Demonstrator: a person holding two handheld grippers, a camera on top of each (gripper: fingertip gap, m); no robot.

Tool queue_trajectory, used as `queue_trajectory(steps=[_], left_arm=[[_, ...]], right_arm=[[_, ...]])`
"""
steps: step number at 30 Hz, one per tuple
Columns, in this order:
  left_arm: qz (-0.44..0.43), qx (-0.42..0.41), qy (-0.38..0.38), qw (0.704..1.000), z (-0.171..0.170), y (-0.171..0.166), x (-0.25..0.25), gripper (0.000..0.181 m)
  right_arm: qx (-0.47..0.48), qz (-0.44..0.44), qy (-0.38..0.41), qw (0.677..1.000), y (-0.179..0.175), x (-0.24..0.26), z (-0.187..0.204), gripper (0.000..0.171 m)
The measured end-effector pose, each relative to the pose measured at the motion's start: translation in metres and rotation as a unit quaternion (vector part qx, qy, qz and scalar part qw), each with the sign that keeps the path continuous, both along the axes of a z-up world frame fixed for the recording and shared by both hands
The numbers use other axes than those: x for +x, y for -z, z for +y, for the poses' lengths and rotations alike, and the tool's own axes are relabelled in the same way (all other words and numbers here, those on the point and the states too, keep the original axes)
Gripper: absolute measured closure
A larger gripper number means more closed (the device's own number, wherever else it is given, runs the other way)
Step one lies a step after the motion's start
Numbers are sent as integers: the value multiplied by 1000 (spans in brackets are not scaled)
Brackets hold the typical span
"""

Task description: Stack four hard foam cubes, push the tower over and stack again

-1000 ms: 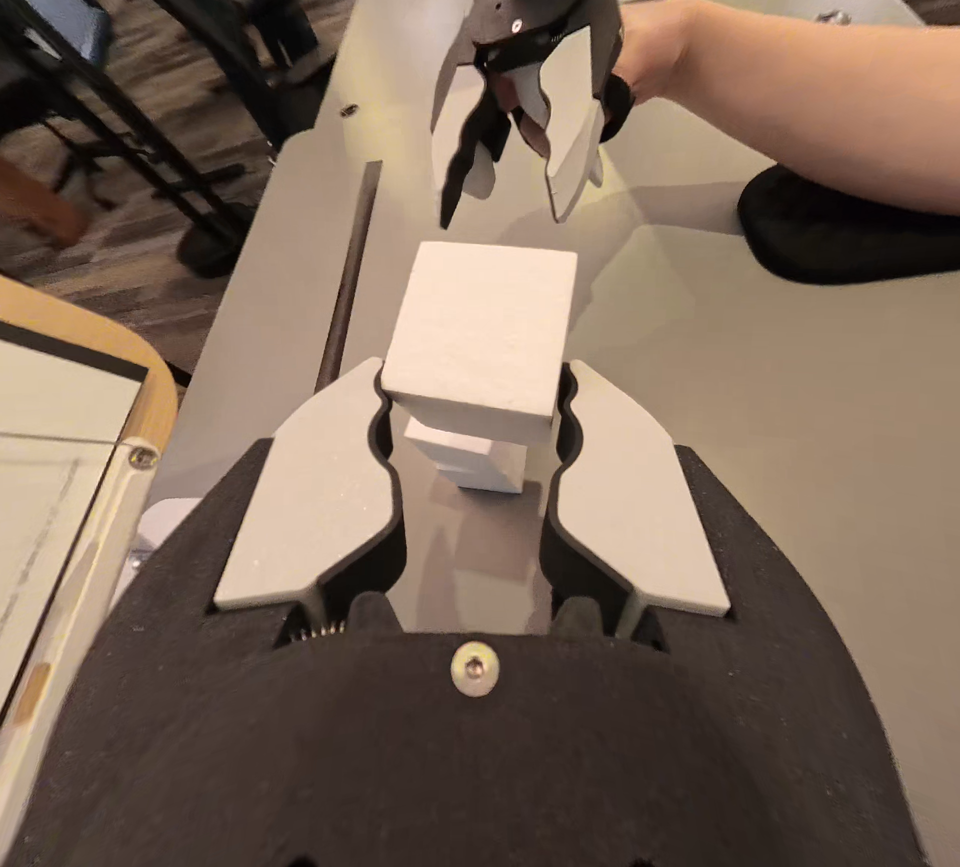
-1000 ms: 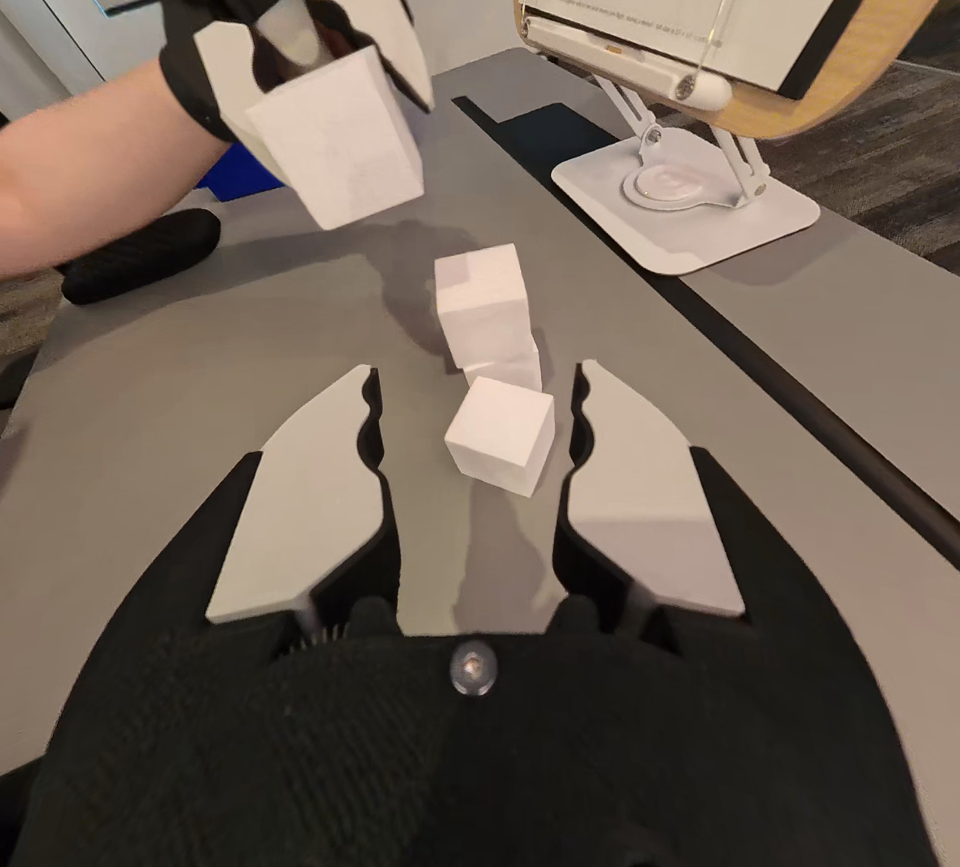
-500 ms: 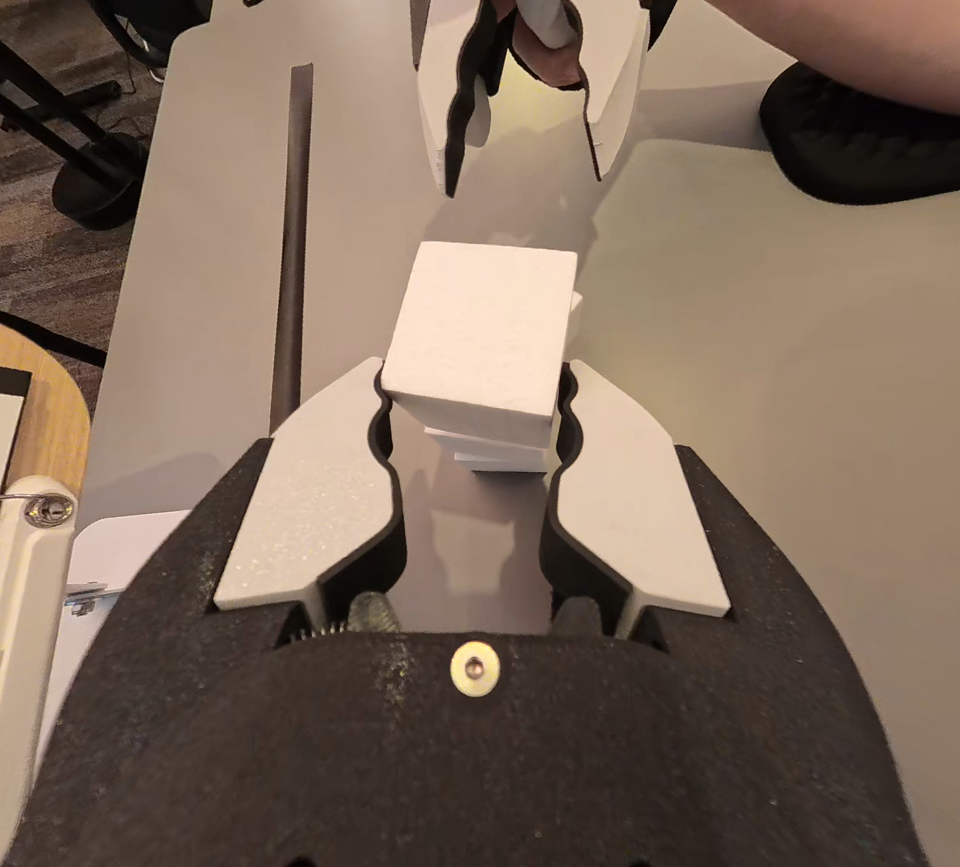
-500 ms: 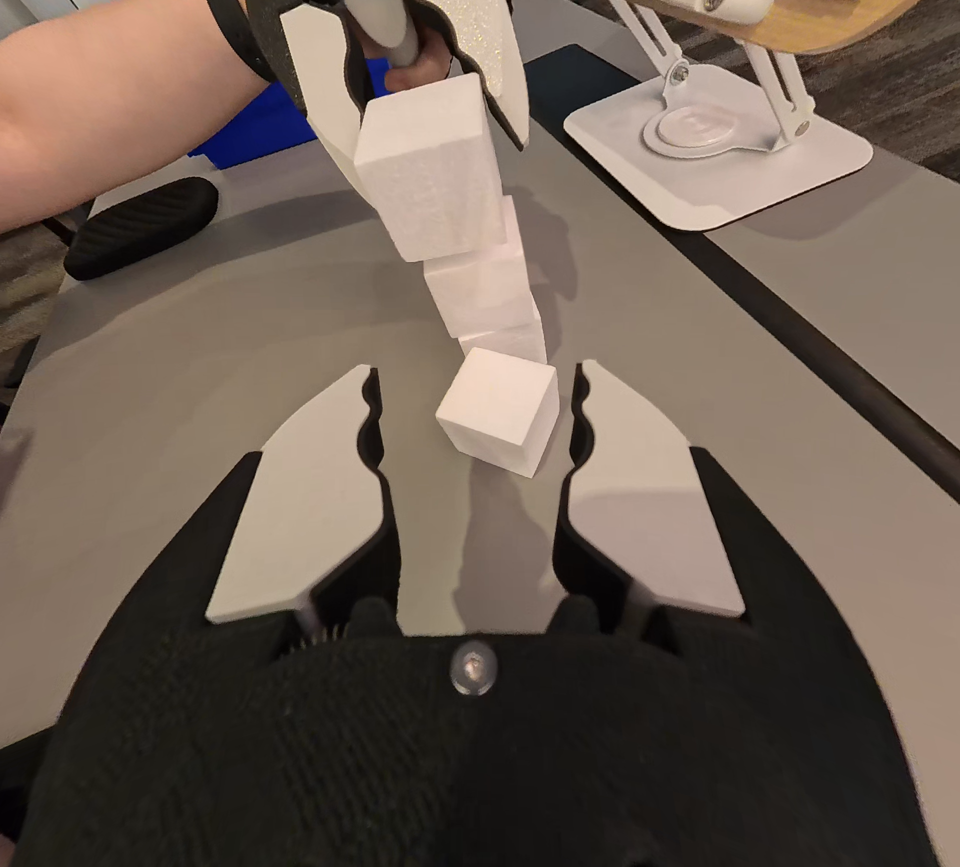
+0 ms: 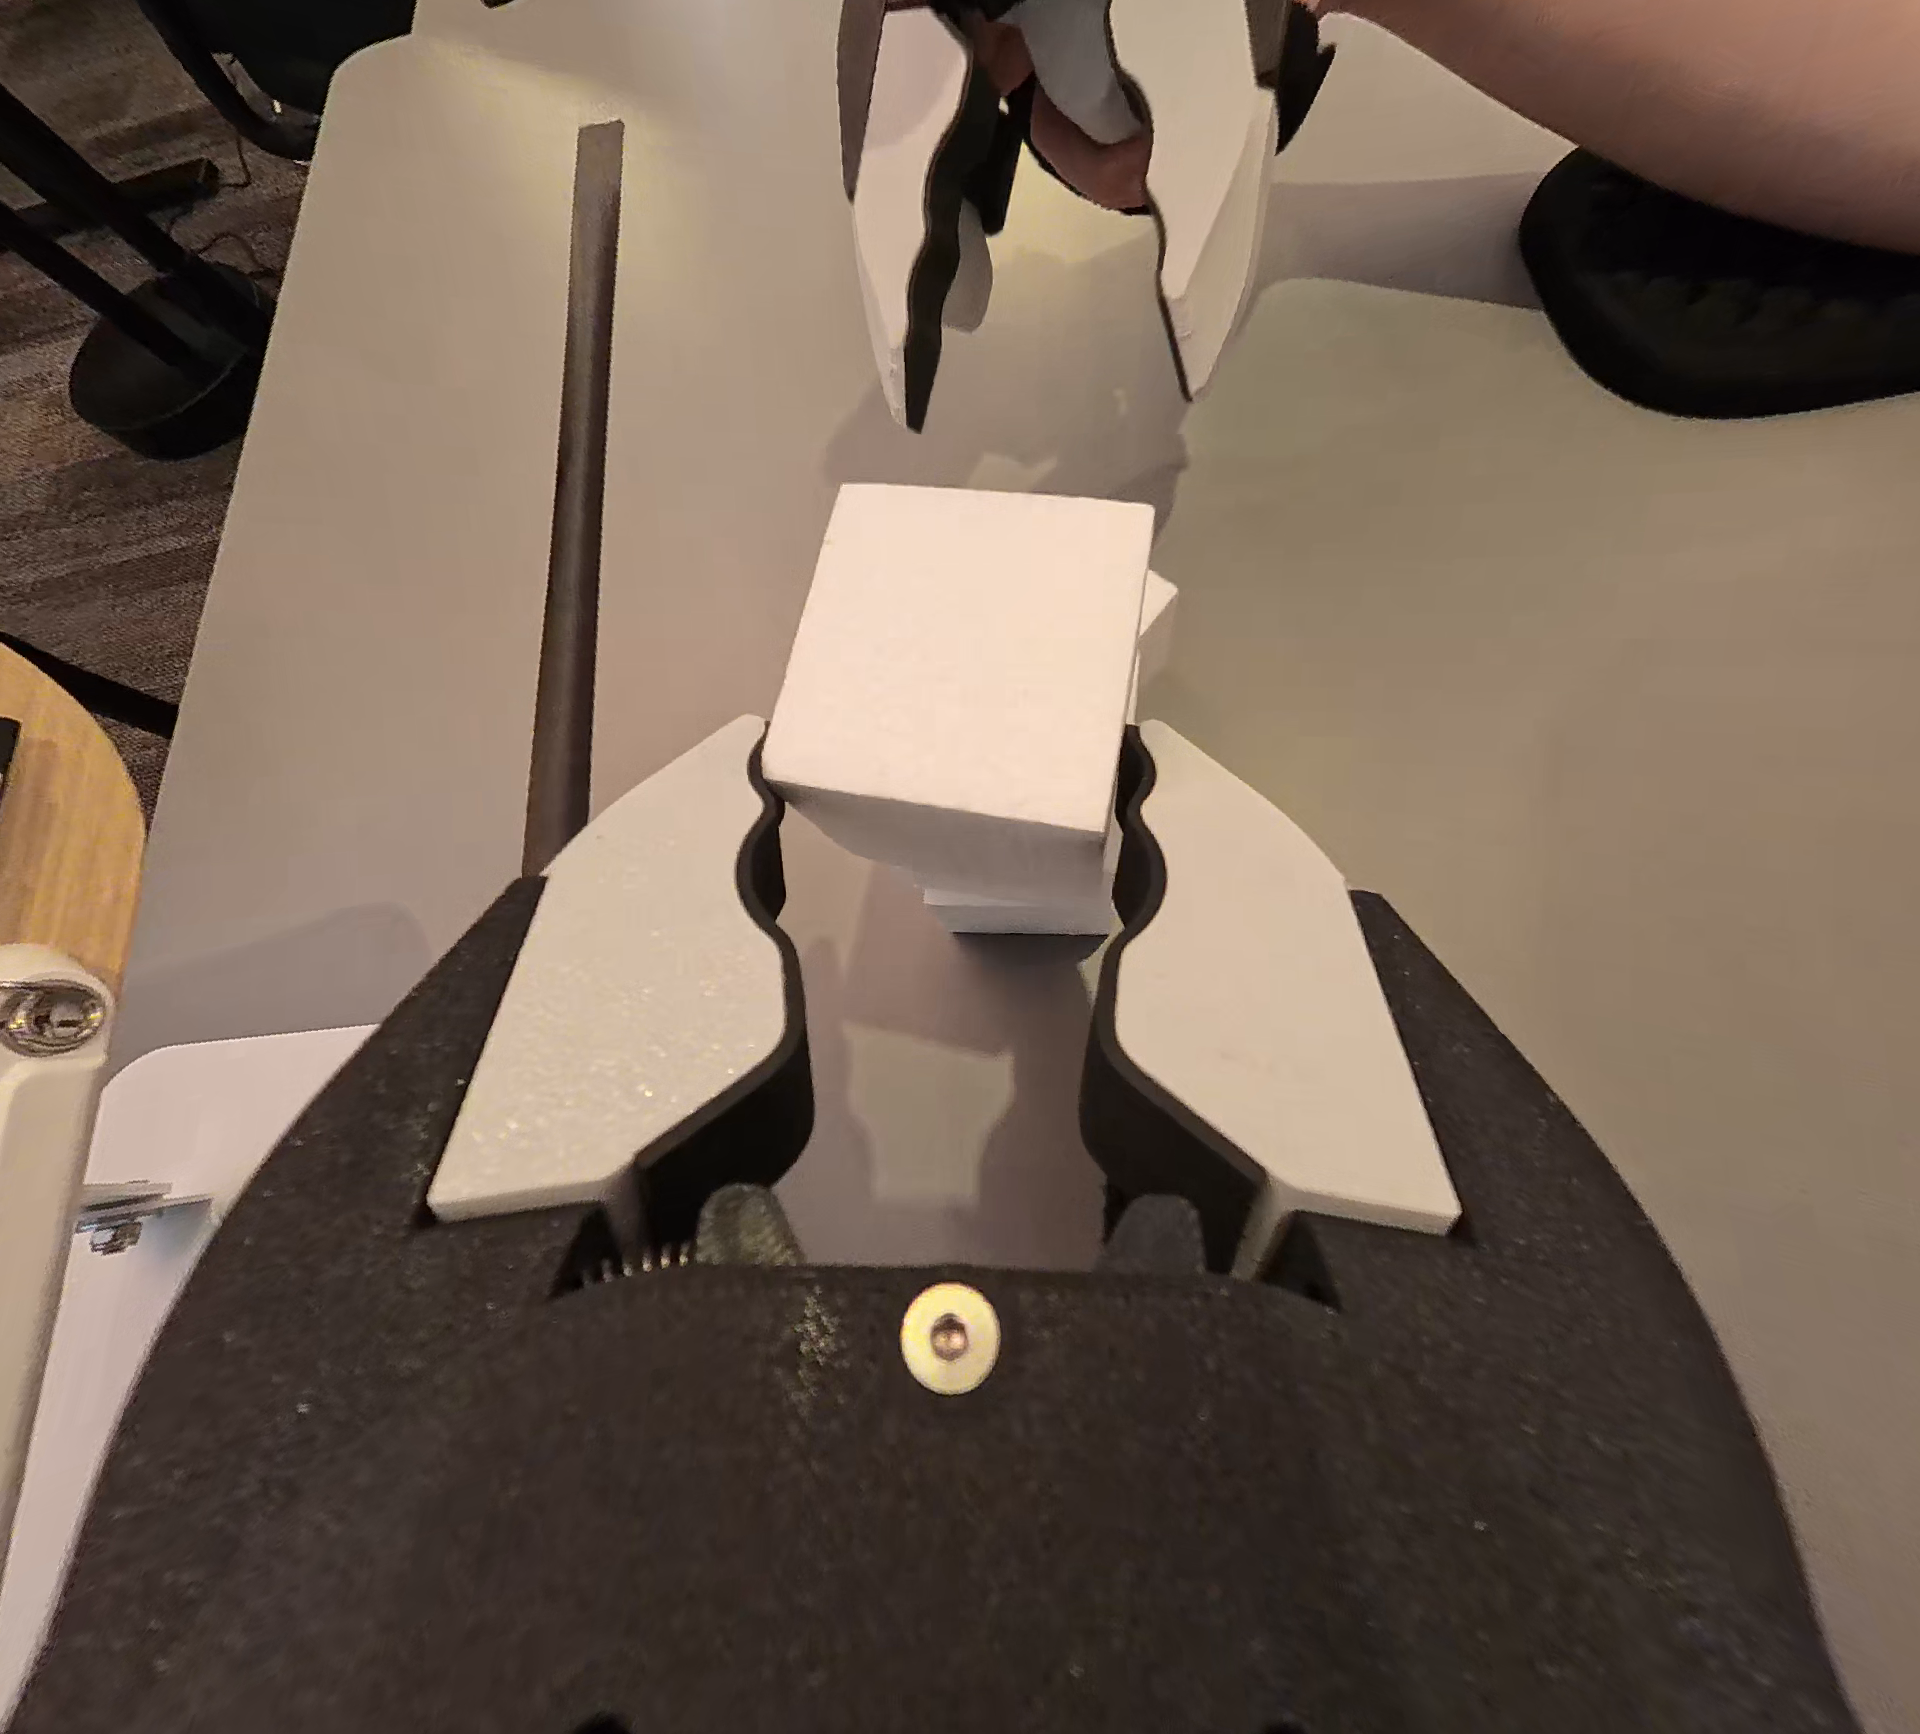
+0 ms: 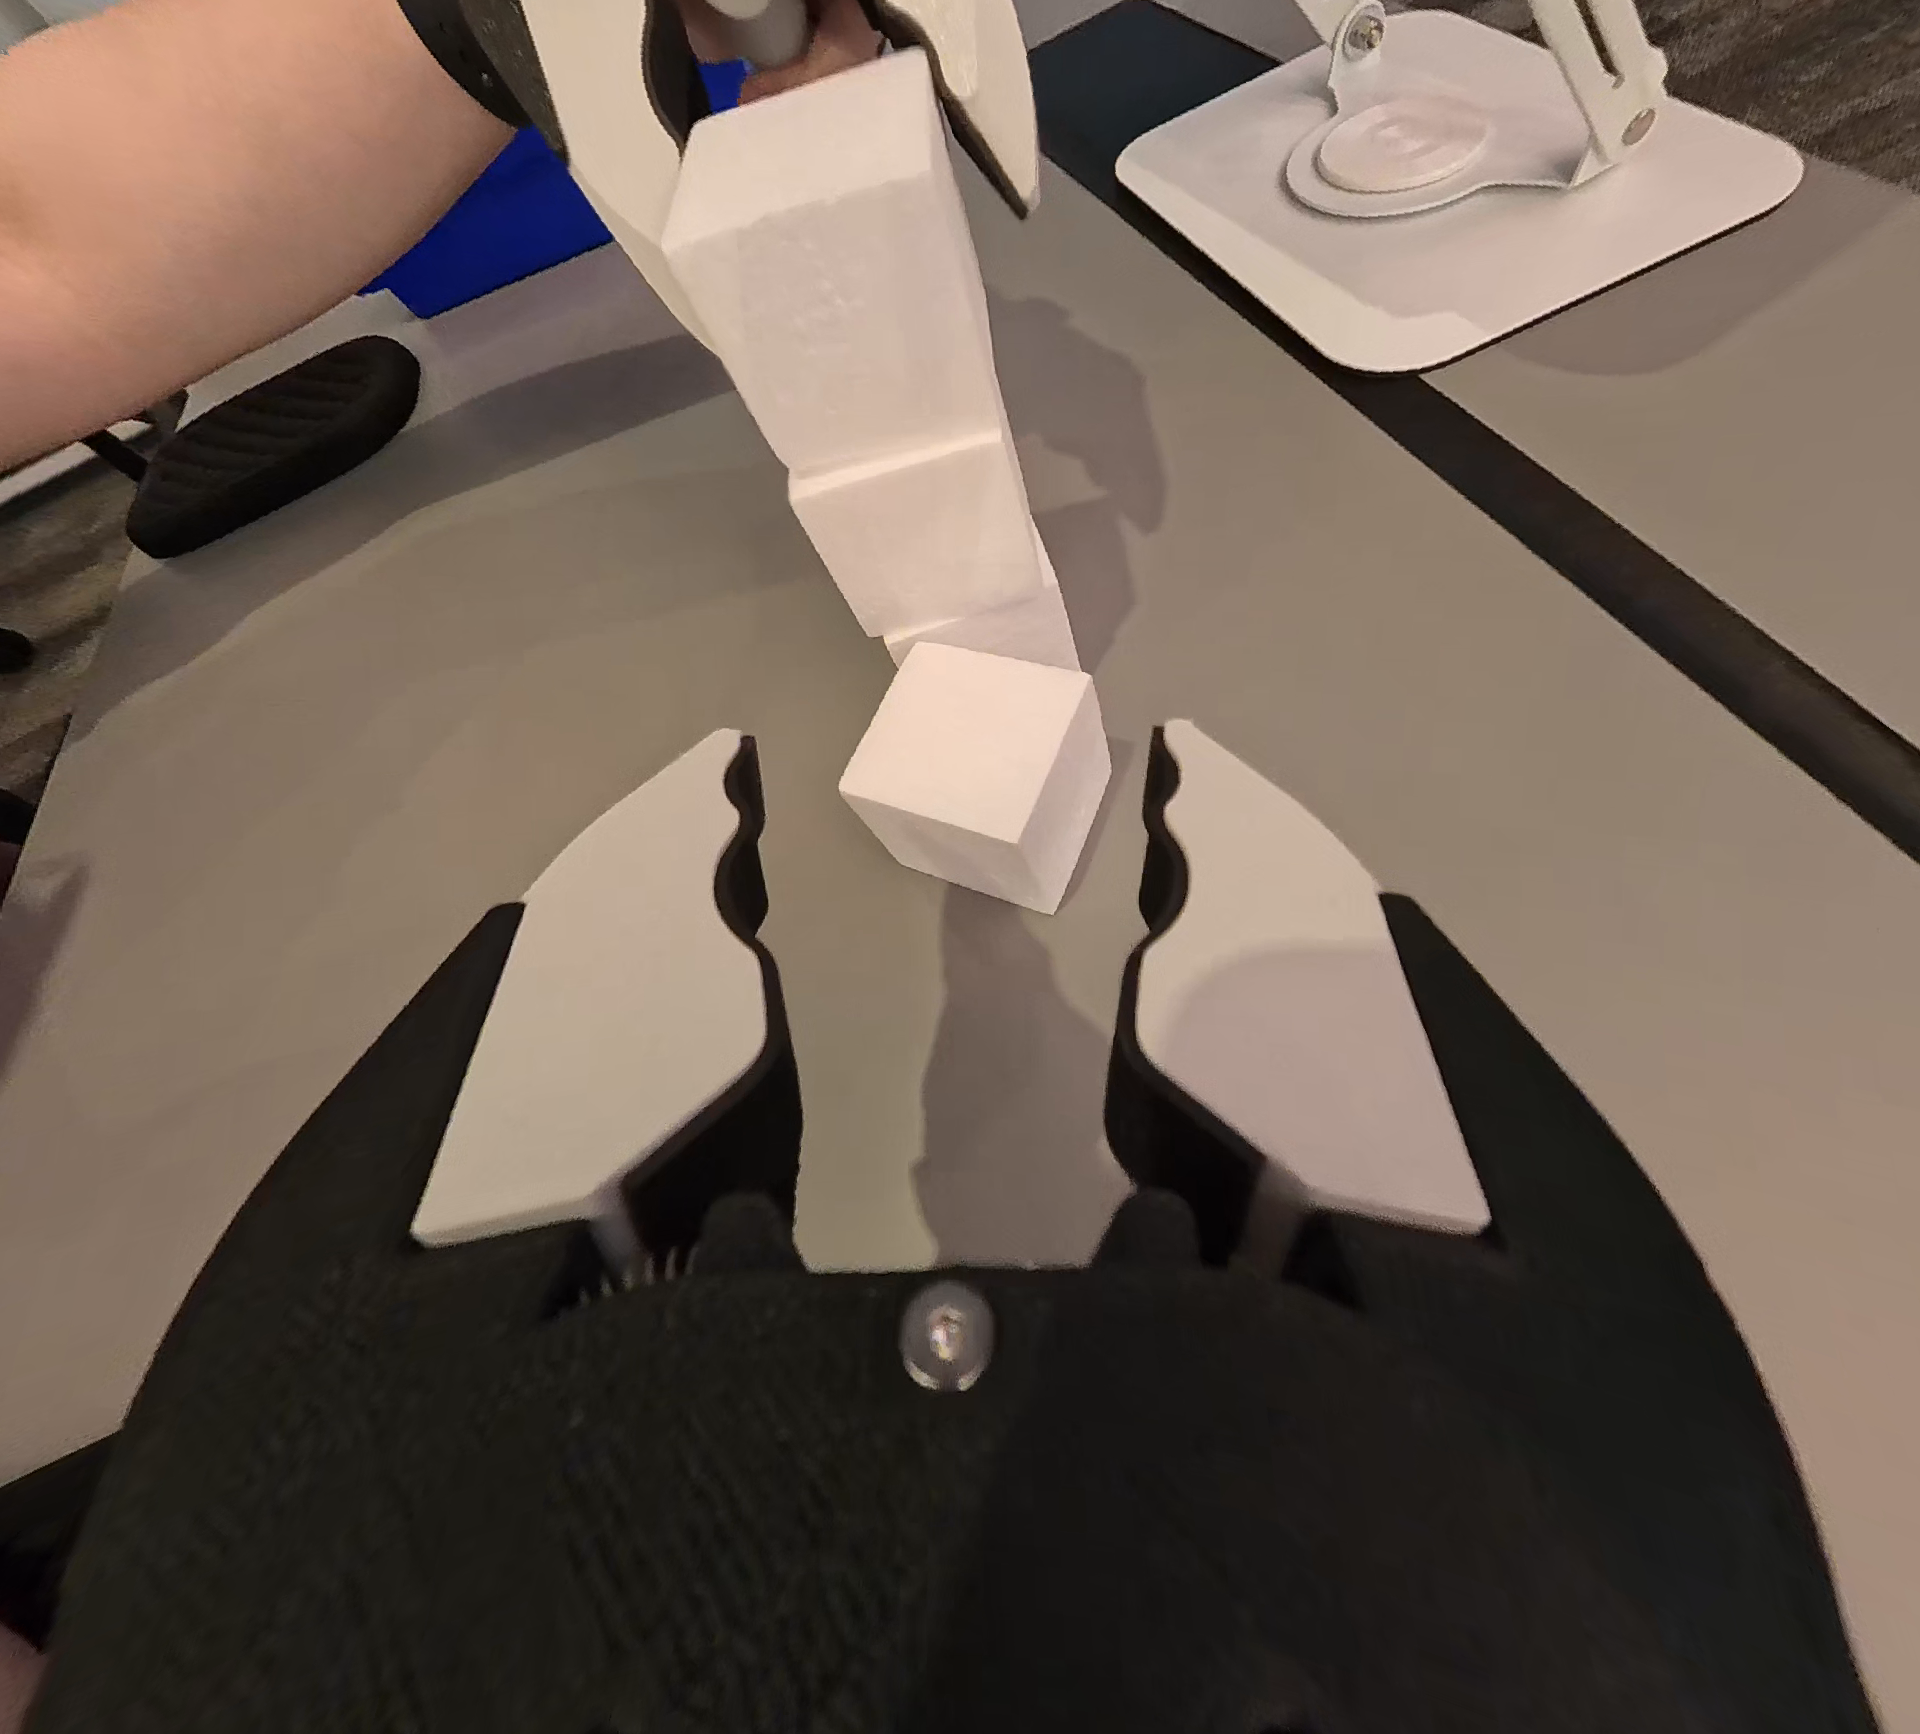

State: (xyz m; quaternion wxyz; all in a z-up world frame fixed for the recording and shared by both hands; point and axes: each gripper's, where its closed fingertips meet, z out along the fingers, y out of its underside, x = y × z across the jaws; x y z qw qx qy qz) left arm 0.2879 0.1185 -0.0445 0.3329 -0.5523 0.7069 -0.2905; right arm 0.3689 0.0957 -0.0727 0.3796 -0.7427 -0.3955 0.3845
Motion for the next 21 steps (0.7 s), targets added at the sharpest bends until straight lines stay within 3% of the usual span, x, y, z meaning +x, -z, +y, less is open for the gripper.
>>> queue_trajectory(steps=[6,9,12,15,21], left_arm=[[5,4,5,1000,-5,4,5,119],[6,20,-22,1000,2,5,6,101],[-19,5,-32,999,-3,-3,3,96],[-78,-1,-62,995,-9,-27,-8,86],[-229,21,-226,947,-5,-93,-65,93]], right_arm=[[-19,-16,-3,1000,14,-1,0,100],[-21,-21,4,1000,17,0,1,96],[-17,-21,19,999,16,0,2,91],[-10,-37,52,998,19,-1,4,79],[22,-111,149,982,41,-9,0,76]])
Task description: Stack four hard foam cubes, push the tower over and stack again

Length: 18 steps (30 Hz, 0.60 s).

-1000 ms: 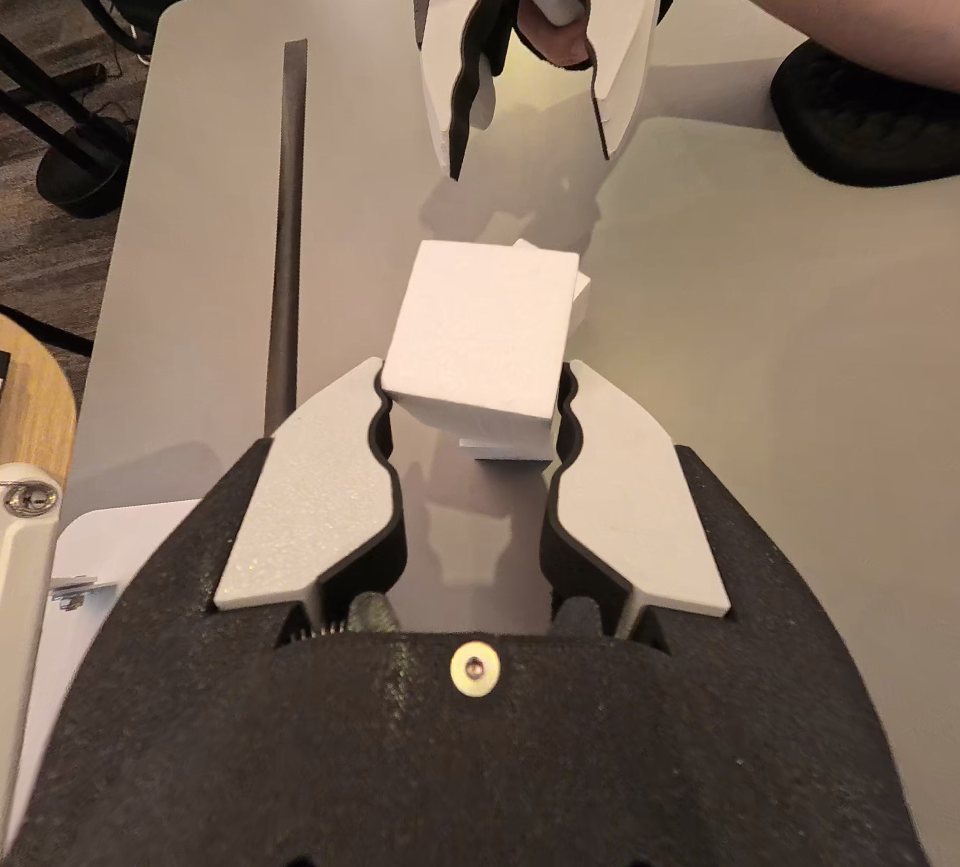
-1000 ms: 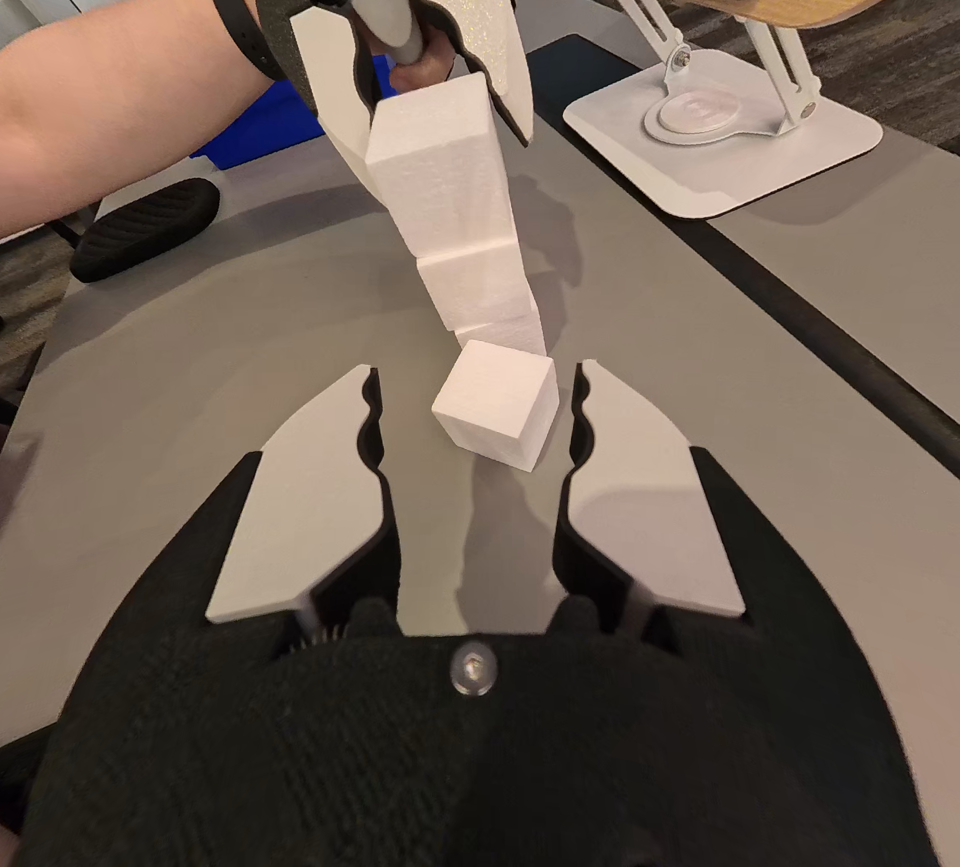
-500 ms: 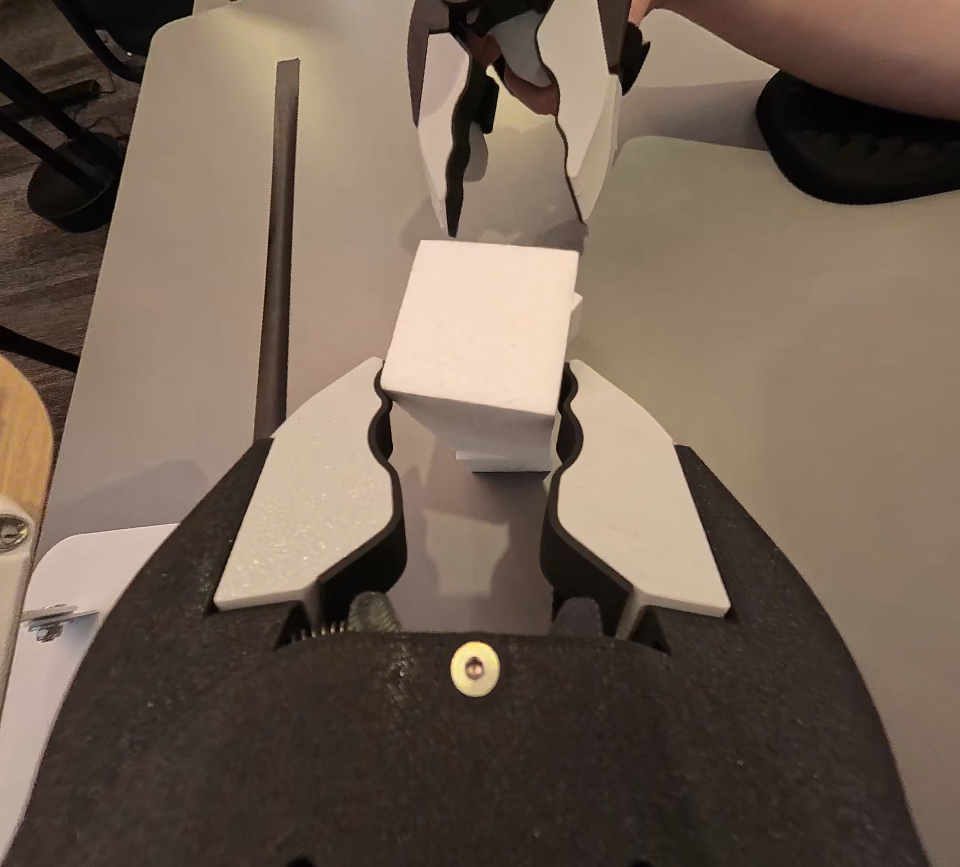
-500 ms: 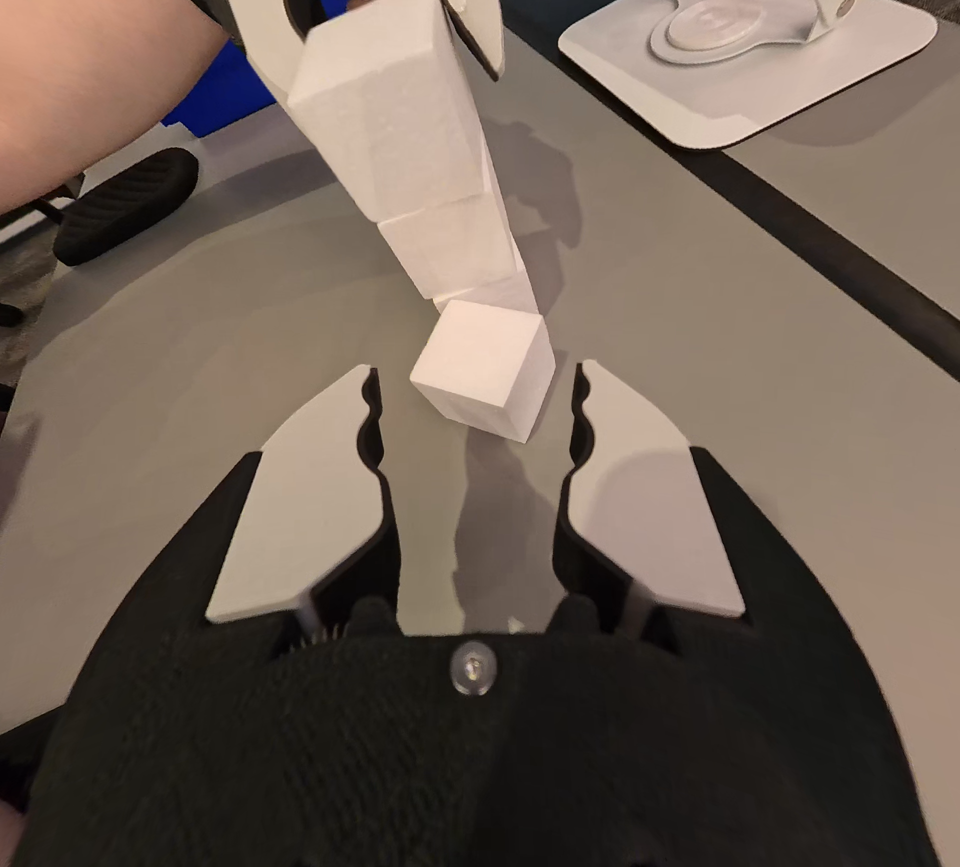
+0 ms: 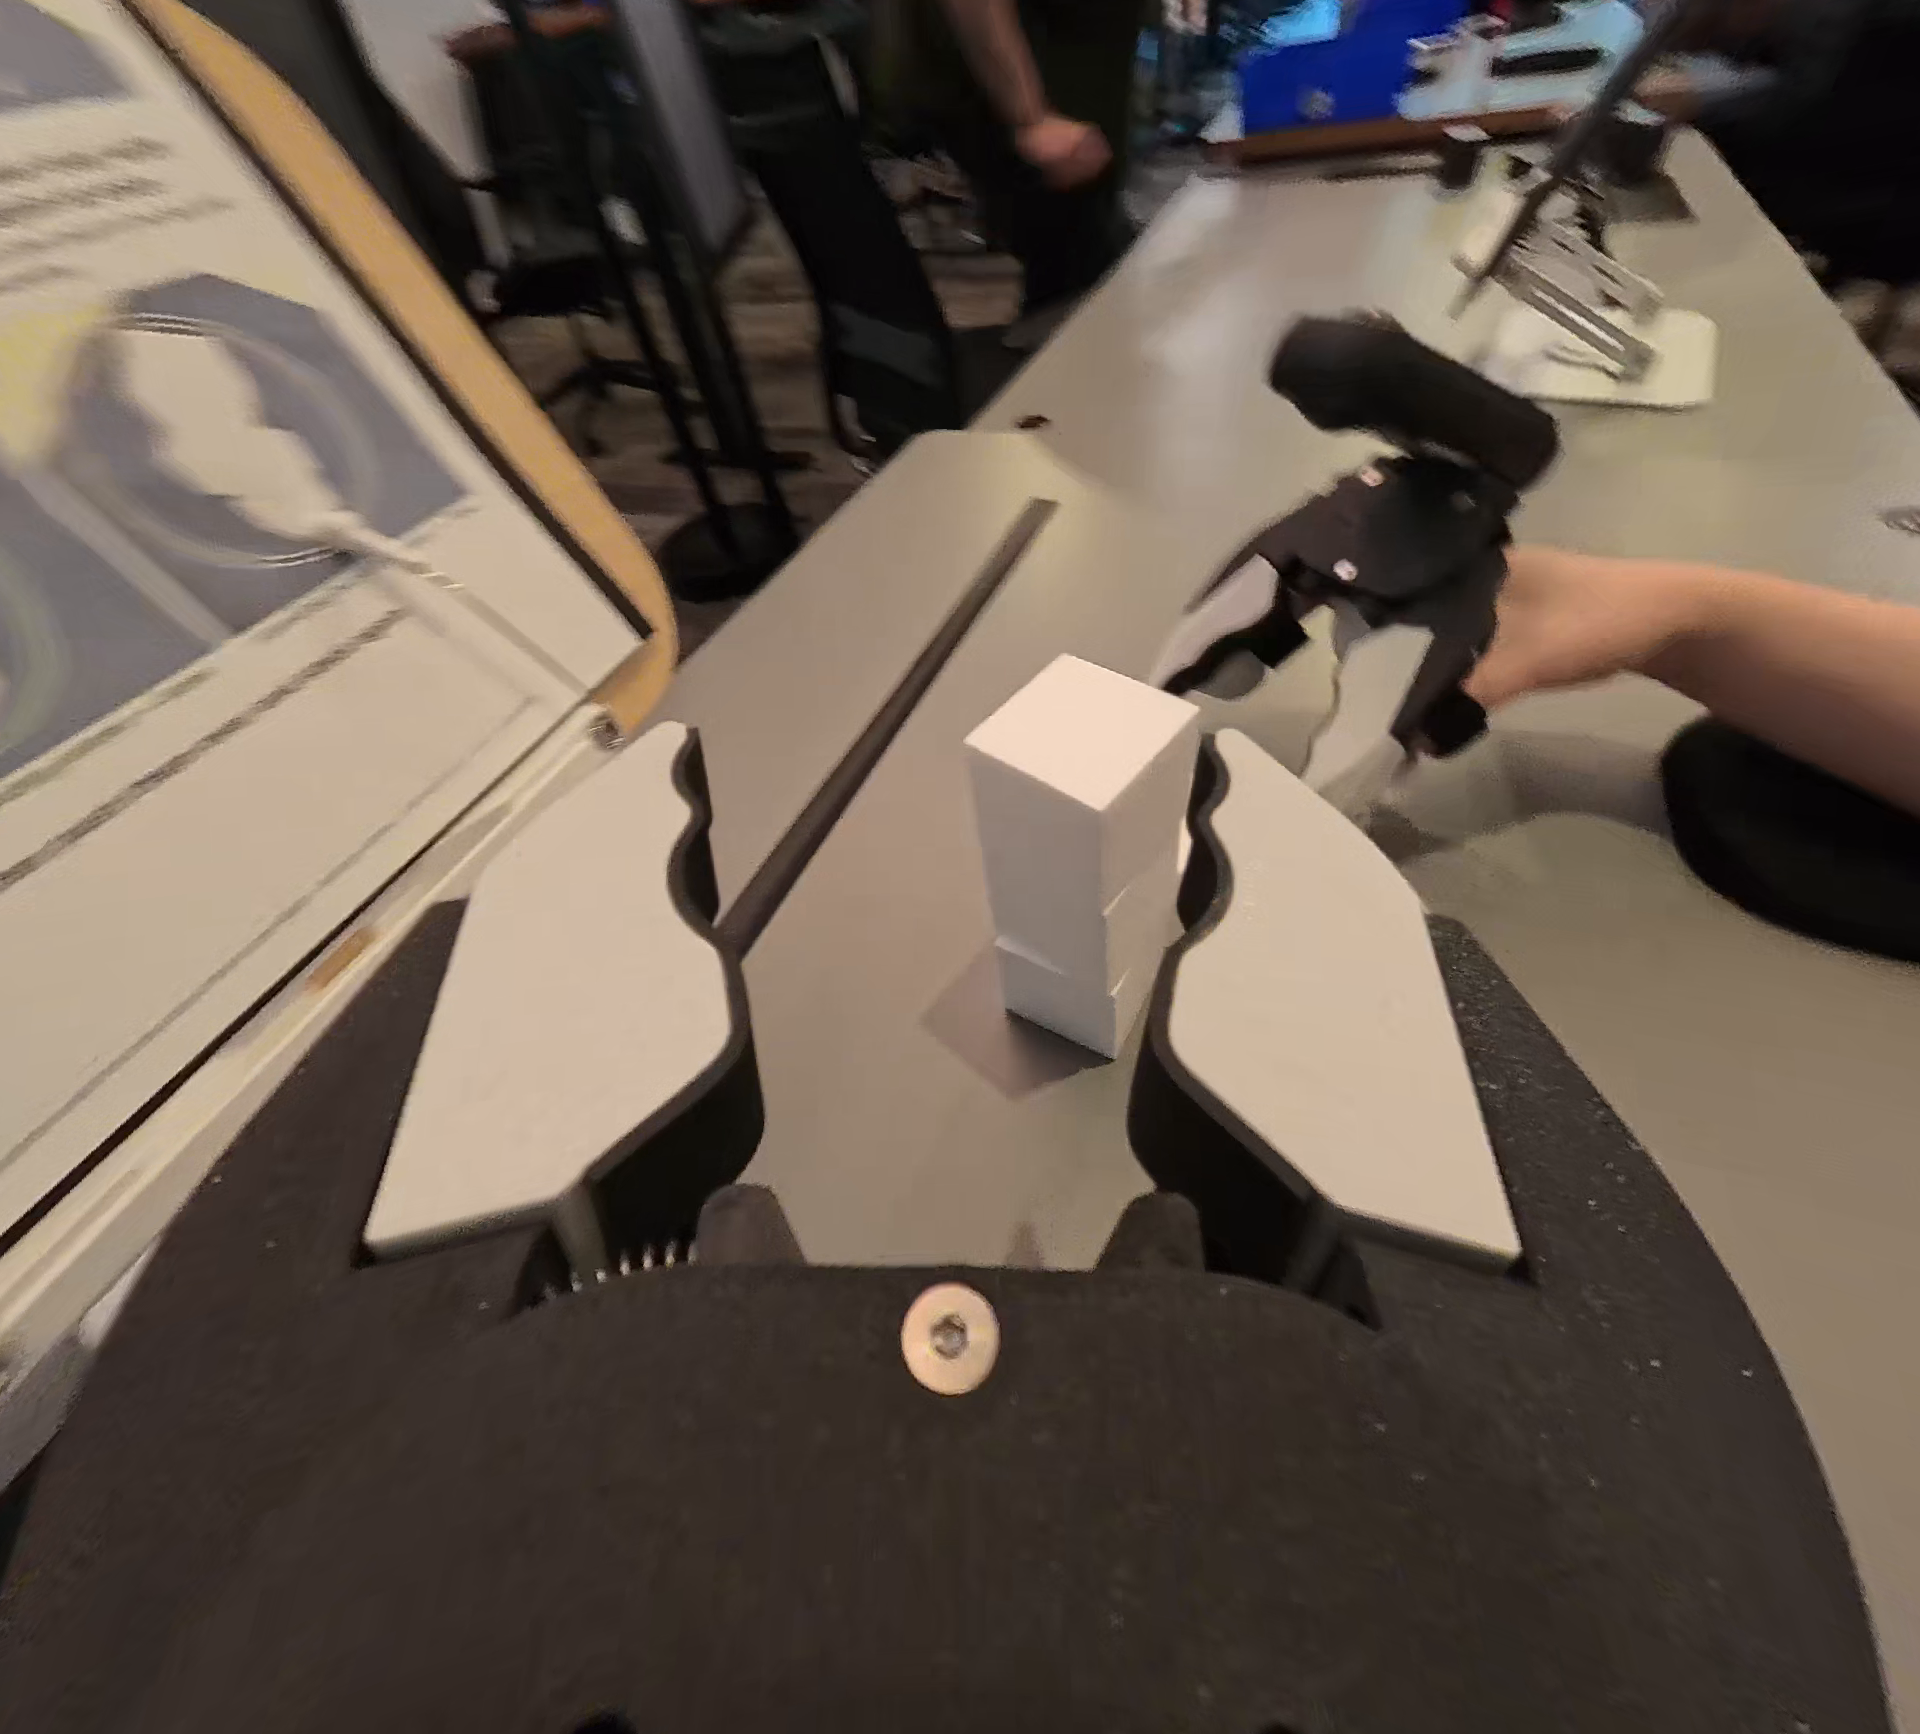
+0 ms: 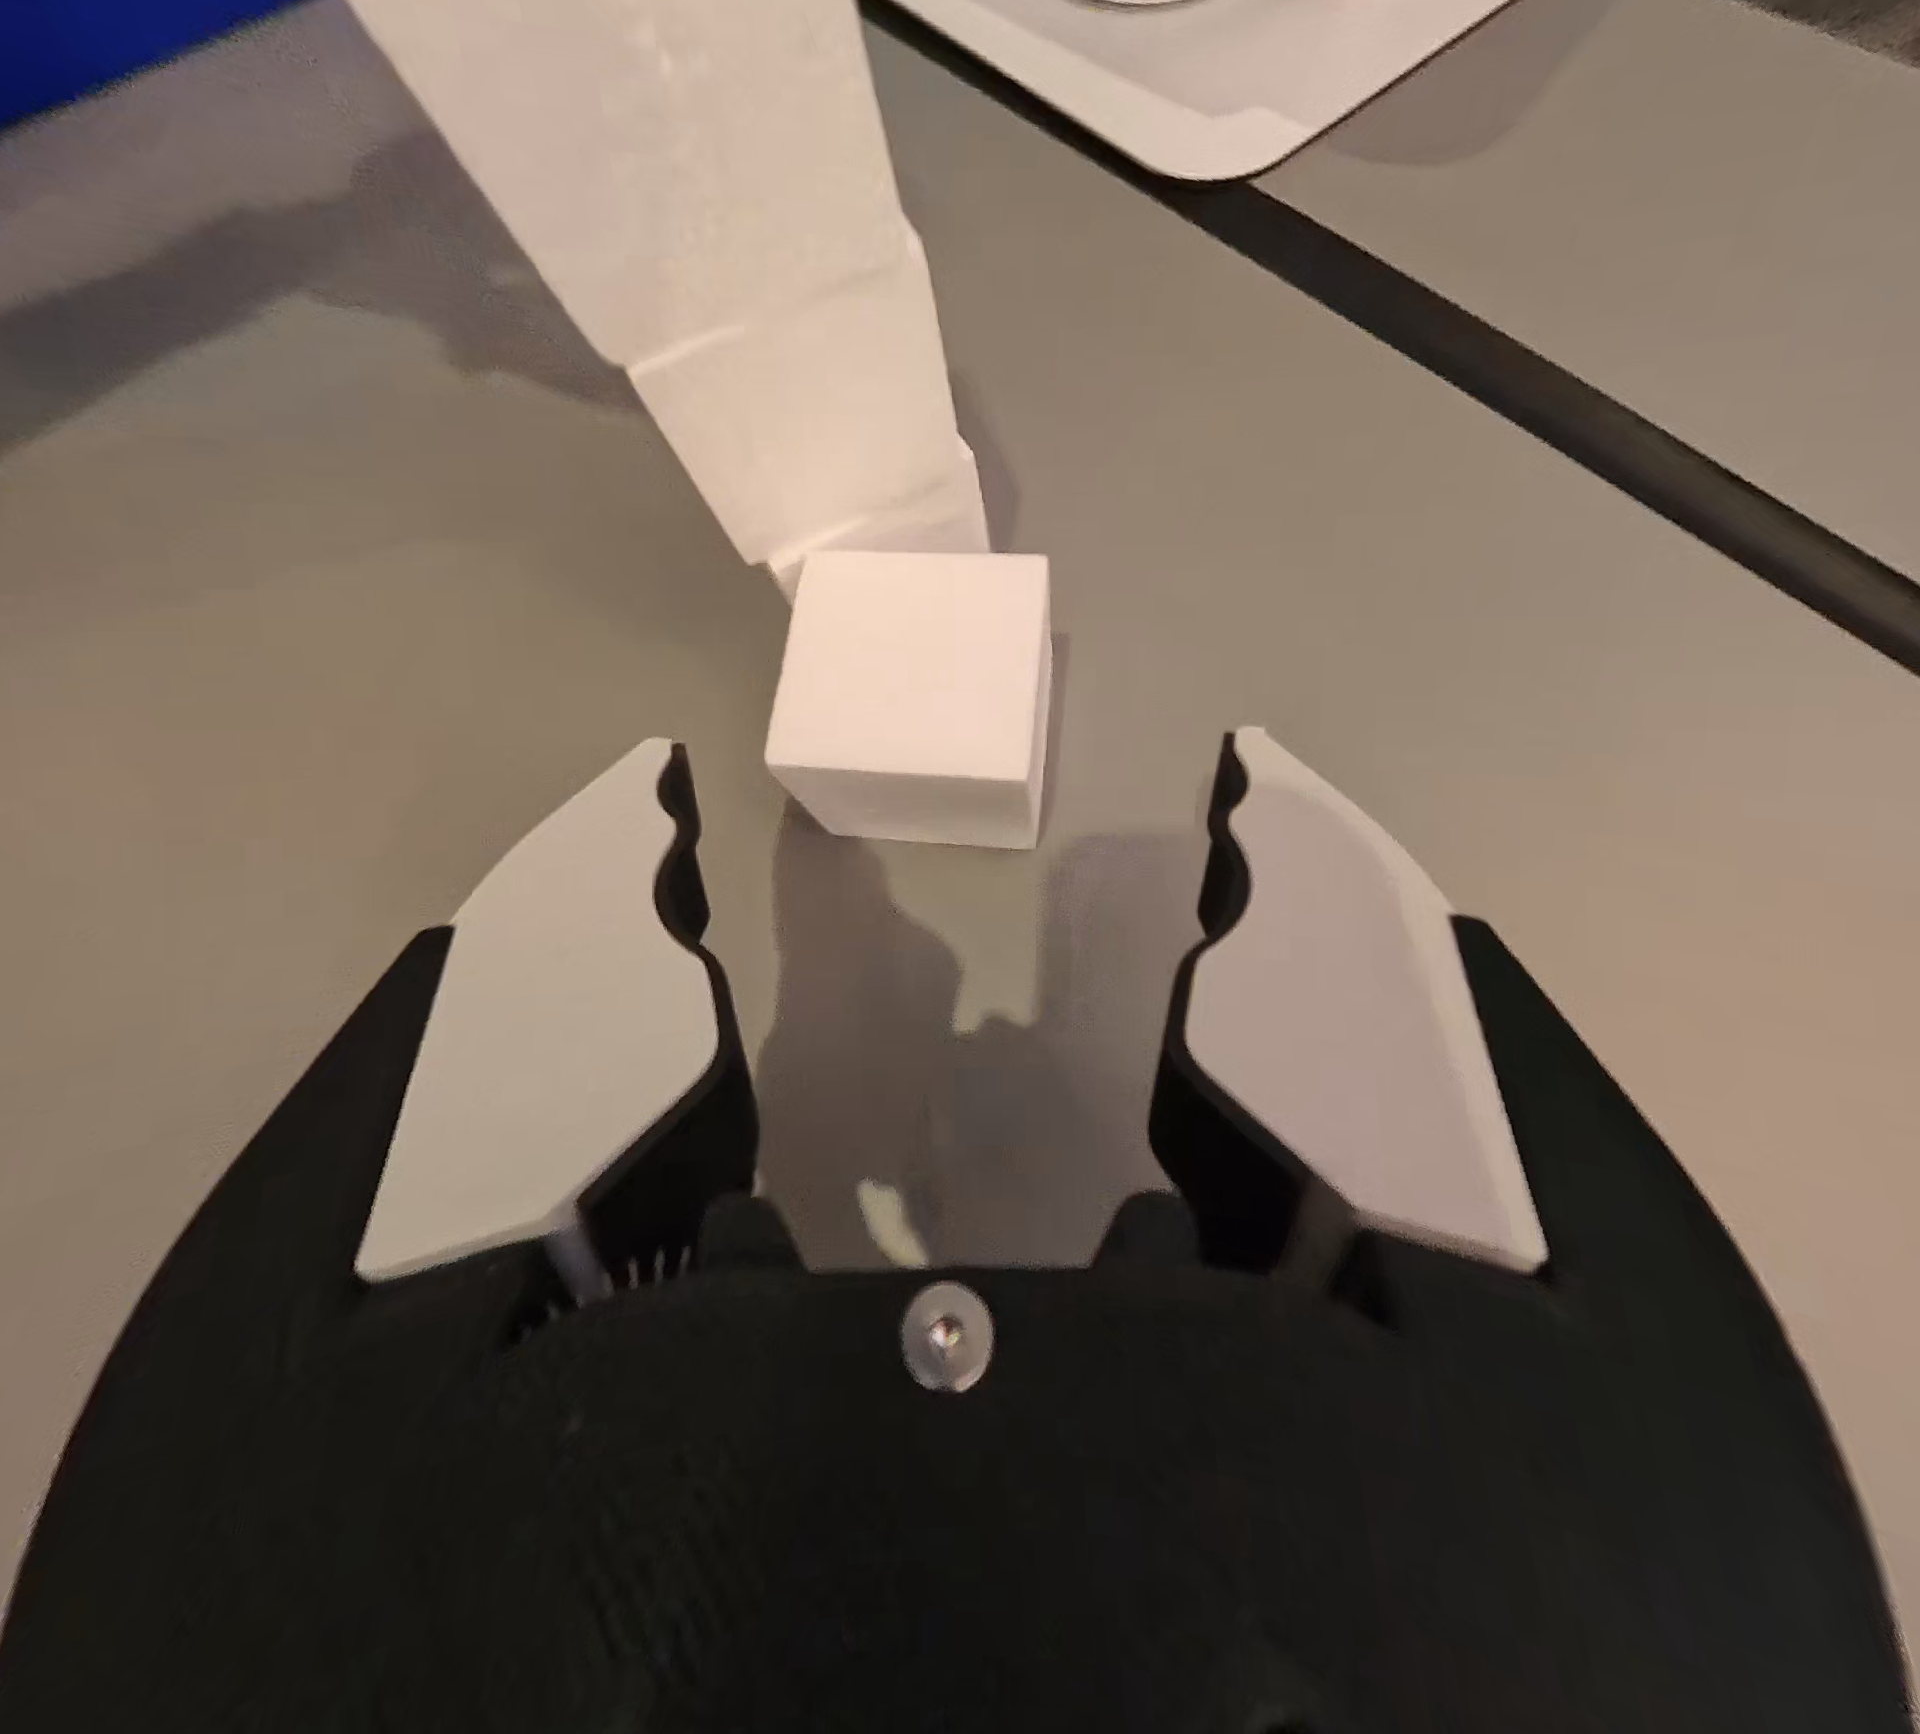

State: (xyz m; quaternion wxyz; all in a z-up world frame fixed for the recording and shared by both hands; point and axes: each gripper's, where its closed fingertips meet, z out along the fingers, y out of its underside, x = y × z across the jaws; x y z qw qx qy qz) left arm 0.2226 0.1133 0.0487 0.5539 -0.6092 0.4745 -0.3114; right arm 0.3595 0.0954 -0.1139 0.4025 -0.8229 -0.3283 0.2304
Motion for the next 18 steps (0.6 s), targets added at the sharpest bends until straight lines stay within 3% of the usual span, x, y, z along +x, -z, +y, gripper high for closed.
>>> queue_trajectory(steps=[5,10,12,15,18], left_arm=[[-63,25,-106,992,-14,-23,-42,101],[-66,7,-117,991,-29,-15,-57,105],[-68,-5,-120,990,-30,-16,-63,106],[-89,-14,-108,990,-36,-28,-72,108],[-127,-15,-74,989,-49,-45,-77,118]], right_arm=[[21,-45,36,998,14,-10,-2,77],[-10,-68,43,997,33,-11,-4,113],[-17,-59,47,997,30,-7,-9,113],[-13,-49,72,996,12,15,-13,113],[22,22,56,998,-54,18,-15,113]])
